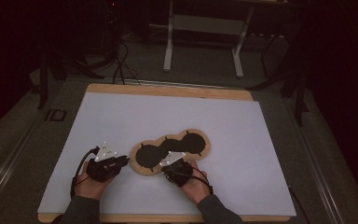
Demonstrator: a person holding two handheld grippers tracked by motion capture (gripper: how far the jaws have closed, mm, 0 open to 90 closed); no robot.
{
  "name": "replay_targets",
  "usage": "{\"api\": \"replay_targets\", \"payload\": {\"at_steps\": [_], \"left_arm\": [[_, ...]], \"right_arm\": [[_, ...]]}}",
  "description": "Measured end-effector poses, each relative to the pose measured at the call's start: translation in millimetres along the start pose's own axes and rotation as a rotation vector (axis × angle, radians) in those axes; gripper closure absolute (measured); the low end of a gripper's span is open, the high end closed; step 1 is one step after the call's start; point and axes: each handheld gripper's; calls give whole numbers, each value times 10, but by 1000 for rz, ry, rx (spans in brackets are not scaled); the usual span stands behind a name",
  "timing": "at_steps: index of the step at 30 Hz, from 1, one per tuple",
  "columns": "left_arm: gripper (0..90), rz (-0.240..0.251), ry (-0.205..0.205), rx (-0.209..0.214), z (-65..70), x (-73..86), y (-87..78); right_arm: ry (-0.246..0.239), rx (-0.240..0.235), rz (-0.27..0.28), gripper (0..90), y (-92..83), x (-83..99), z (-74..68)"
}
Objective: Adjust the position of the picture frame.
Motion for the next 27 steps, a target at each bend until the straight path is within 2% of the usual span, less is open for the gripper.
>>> {"api": "replay_targets", "payload": {"at_steps": [2, 6, 9, 10, 11, 14, 20, 24, 27], "left_arm": [[900, -9, -2, 4, -6, -1, 11], [900, -9, -8, 15, -13, 2, 14], [900, -8, -18, 14, -17, 10, 20], [900, -10, -17, 11, -15, 10, 21], [900, -11, -18, 11, -11, 10, 23], [899, -18, -21, 8, 2, 11, 51], [896, -35, -14, 12, 22, 15, 87], [896, -41, -13, 23, 34, 35, 92], [896, -52, -11, 29, 46, 49, 110]], "right_arm": [[3, -7, 0, 900, 22, -30, 2], [3, -20, 19, 899, -34, -38, 32], [13, -5, 51, 895, -148, -54, 101], [24, 4, 68, 886, -221, -66, 180], [24, 4, 68, 886, -221, -66, 180], [40, 37, 77, 878, -308, -57, 305], [96, 100, 80, 876, -394, 56, 581], [174, 140, 75, 852, -386, 153, 787], [215, 176, 63, 848, -370, 211, 914]]}}
Point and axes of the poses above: each handheld gripper's, and its own axes: y roughly forward along the jaws, x roughly out of its underside, z roughly to its right, and after that the axes turned 13 degrees about x, right-handed
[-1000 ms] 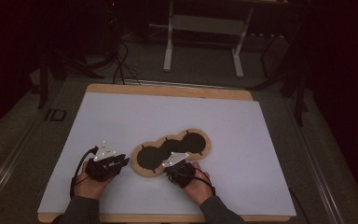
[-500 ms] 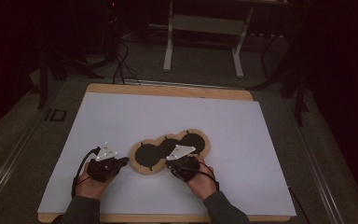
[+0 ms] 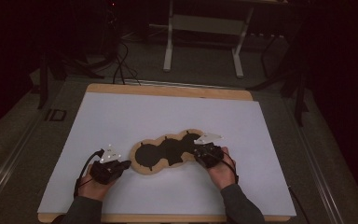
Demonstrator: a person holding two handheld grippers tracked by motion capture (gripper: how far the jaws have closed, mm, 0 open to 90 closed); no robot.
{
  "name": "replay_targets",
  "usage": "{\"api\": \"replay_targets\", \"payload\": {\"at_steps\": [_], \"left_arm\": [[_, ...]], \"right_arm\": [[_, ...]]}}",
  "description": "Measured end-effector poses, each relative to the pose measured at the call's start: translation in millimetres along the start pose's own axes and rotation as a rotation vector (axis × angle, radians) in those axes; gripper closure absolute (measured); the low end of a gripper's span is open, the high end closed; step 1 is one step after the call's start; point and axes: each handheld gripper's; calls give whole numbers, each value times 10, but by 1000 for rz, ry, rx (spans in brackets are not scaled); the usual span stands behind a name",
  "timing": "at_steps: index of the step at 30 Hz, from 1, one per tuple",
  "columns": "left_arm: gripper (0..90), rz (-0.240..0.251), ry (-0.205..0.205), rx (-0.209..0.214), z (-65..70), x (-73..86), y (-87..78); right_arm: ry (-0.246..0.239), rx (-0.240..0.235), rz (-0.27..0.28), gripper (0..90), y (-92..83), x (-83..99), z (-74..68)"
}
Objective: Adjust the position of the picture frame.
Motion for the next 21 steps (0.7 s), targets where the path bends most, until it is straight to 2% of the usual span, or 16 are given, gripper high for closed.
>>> {"api": "replay_targets", "payload": {"at_steps": [4, 10, 16, 21], "left_arm": [[896, -27, 11, -12, 24, 1, 55], [897, -69, 40, -11, 66, 3, 117], [897, -71, 40, -11, 65, 8, 121], [897, -75, 41, -7, 73, 12, 126]], "right_arm": [[40, 47, -9, 845, 47, 28, 164], [95, 93, -41, 860, 137, 100, 376], [172, 121, -65, 834, 233, 158, 525], [235, 109, -69, 801, 297, 166, 595]]}}
Point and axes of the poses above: each handheld gripper's, and its own axes: y roughly forward along the jaws, x roughly out of its underside, z roughly to its right, and after that the axes turned 13 degrees about x, right-handed
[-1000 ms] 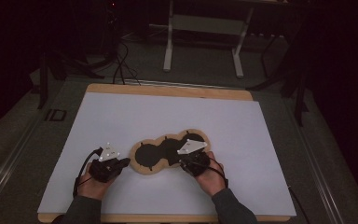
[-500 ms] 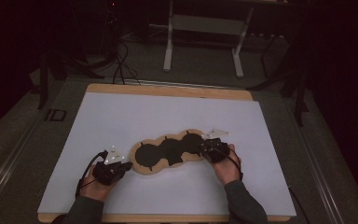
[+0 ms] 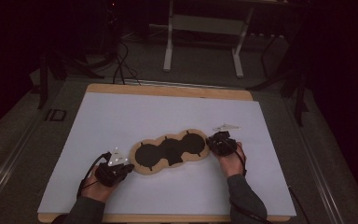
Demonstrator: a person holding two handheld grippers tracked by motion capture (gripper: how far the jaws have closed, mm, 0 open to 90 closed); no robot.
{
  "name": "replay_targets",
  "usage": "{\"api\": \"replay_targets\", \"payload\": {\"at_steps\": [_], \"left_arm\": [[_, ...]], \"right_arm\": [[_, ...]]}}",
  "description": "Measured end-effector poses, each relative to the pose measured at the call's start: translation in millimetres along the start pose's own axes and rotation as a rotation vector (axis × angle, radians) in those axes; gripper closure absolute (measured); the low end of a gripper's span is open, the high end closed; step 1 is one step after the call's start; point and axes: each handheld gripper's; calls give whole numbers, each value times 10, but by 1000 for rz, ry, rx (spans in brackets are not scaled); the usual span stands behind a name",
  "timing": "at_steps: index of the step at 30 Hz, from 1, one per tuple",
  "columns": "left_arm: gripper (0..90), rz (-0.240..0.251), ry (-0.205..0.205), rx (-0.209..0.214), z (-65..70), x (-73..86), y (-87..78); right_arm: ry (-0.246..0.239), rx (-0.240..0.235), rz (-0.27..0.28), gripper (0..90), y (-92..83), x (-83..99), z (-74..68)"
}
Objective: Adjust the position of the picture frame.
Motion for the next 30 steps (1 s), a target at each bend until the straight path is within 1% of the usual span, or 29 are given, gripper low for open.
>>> {"api": "replay_targets", "payload": {"at_steps": [2, 3, 6, 10, 13, 17, 24, 30], "left_arm": [[897, -2, 0, 3, 5, 5, -2], [897, -5, 0, 5, 8, 7, -2], [897, -14, 4, 7, 16, 14, 2], [897, -33, 11, 20, 37, 30, 8], [897, -38, 15, 20, 46, 30, 22], [896, -54, 15, 10, 38, 20, 57], [897, -51, 5, -1, 6, 11, 69], [897, -47, -10, -30, -26, -5, 83]], "right_arm": [[23, -12, -1, 784, 21, -14, 5], [27, -11, -1, 766, 36, -22, 3], [45, -13, -15, 755, 79, -42, 1], [68, -19, -32, 779, 116, -53, 19], [85, -41, -49, 783, 140, -39, 52], [82, -49, -53, 791, 144, -34, 61], [75, -43, -69, 793, 120, -32, 48], [72, -41, -74, 789, 72, 7, 45]]}}
Point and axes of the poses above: each handheld gripper's, and its own axes: y roughly forward along the jaws, x roughly out of its underside, z roughly to its right, and after that the axes turned 13 degrees about x, right-handed
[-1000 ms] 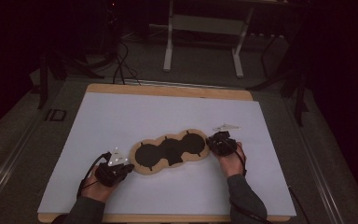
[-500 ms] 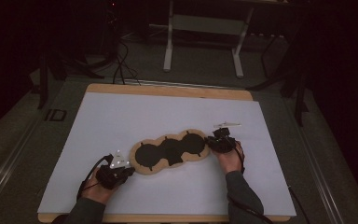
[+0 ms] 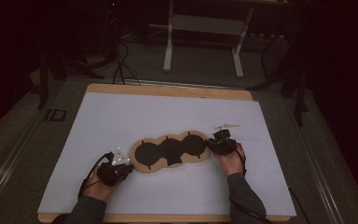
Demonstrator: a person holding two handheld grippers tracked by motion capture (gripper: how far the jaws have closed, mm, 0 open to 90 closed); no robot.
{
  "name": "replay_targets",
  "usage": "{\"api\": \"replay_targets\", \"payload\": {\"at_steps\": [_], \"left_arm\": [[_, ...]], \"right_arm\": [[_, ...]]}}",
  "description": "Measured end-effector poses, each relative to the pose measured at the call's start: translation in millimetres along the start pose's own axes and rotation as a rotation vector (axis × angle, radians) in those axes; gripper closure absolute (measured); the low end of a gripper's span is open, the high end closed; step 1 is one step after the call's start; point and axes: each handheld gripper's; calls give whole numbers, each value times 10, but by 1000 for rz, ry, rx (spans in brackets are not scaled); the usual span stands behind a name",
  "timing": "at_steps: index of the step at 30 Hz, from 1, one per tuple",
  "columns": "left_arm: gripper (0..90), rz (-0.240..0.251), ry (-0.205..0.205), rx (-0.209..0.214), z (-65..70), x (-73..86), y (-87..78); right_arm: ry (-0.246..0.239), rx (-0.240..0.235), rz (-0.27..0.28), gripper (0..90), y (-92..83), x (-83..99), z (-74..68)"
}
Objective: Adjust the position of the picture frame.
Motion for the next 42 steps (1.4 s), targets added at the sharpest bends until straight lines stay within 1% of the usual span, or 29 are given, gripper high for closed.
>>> {"api": "replay_targets", "payload": {"at_steps": [7, 13, 18, 22, 24, 25, 27, 30, 31, 33, 34, 37, 38, 40, 42], "left_arm": [[896, 12, -29, -32, -58, -17, 14], [896, 16, -39, -45, -97, -24, 19], [897, 8, -57, -74, -135, -19, 24], [897, 35, -91, -100, -218, -12, -10], [897, 54, -108, -104, -262, -8, -31], [898, 60, -115, -111, -281, -10, -35], [898, 72, -132, -113, -318, -22, -26], [897, 70, -151, -98, -377, -47, 20], [897, 70, -147, -101, -380, -55, 42], [897, 68, -145, -88, -386, -75, 75], [898, 69, -144, -94, -377, -84, 86], [900, 60, -149, -93, -383, -107, 96], [900, 60, -149, -93, -383, -107, 96], [900, 59, -166, -76, -414, -122, 100], [900, 60, -168, -71, -427, -127, 102]], "right_arm": [[-33, 18, -3, 784, -77, 59, -40], [-42, 23, 5, 780, -124, 113, -64], [-46, 23, 12, 779, -146, 143, -73], [-51, 21, 14, 776, -147, 139, -69], [-49, 12, 20, 783, -147, 131, -57], [-43, 10, 30, 823, -150, 127, -41], [-11, 11, 43, 835, -157, 110, 9], [13, 30, 47, 868, -148, 96, 54], [20, 36, 42, 873, -138, 94, 67], [27, 48, 31, 877, -101, 97, 86], [37, 50, 25, 877, -78, 101, 93], [72, 35, 4, 881, -6, 121, 113], [72, 35, 4, 881, -6, 121, 113], [95, 25, -21, 895, 51, 135, 108], [95, 22, -22, 898, 55, 141, 108]]}}
Point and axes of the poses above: each handheld gripper's, and its own axes: y roughly forward along the jaws, x roughly out of its underside, z roughly to its right, and after that the axes turned 13 degrees about x, right-handed
